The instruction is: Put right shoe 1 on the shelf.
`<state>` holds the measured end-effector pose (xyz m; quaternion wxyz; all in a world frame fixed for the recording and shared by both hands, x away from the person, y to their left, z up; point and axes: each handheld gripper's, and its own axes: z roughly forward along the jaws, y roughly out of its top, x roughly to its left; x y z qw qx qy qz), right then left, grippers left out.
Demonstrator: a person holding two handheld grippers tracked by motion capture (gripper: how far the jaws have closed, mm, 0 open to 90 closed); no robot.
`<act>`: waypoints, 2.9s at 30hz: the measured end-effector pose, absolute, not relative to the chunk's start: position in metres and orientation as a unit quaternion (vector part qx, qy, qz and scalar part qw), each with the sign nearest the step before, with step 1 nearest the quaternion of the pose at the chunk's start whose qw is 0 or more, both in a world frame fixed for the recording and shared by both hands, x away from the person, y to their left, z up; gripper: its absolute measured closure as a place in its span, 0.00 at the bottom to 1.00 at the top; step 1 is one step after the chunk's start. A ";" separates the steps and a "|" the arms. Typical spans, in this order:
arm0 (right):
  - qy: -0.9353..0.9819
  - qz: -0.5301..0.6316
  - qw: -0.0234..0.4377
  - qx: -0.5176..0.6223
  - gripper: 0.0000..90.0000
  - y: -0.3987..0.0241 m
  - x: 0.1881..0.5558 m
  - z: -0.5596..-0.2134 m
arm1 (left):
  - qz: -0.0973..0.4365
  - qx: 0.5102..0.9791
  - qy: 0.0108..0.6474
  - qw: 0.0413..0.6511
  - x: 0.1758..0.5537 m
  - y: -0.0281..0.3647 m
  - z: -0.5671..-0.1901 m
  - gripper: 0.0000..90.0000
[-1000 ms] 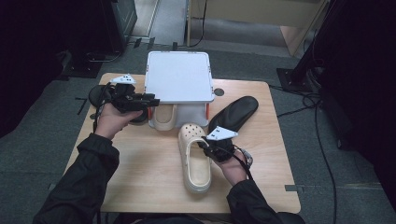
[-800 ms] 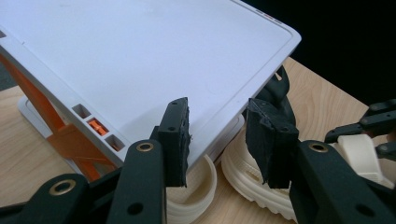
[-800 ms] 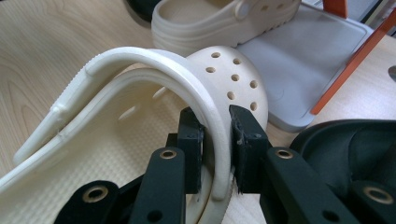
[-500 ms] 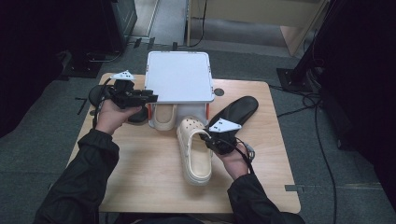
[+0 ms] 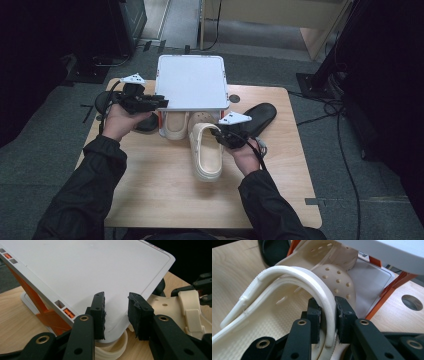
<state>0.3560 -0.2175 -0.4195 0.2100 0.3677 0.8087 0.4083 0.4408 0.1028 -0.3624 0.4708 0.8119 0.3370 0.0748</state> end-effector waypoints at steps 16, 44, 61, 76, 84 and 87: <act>0.802 0.386 0.247 0.382 0.84 -0.210 0.387 -0.439 | 0.077 0.815 0.337 0.465 0.441 0.102 -0.361 0.75; 0.781 0.436 0.182 0.408 0.64 -0.225 0.359 -0.428 | 0.075 0.809 0.342 0.473 0.441 0.103 -0.363 0.75; 0.784 0.452 0.160 0.395 0.80 -0.243 0.307 -0.449 | 0.086 0.808 0.341 0.472 0.440 0.102 -0.364 0.79; 0.812 0.445 0.119 0.358 0.89 -0.229 0.260 -0.463 | 0.091 0.807 0.348 0.469 0.439 0.101 -0.364 0.82; 0.841 0.404 0.094 0.347 0.93 -0.214 0.249 -0.489 | 0.097 0.807 0.348 0.468 0.438 0.100 -0.364 0.83; 0.847 0.389 0.098 0.348 0.93 -0.211 0.251 -0.495 | 0.089 0.806 0.348 0.470 0.439 0.101 -0.364 0.83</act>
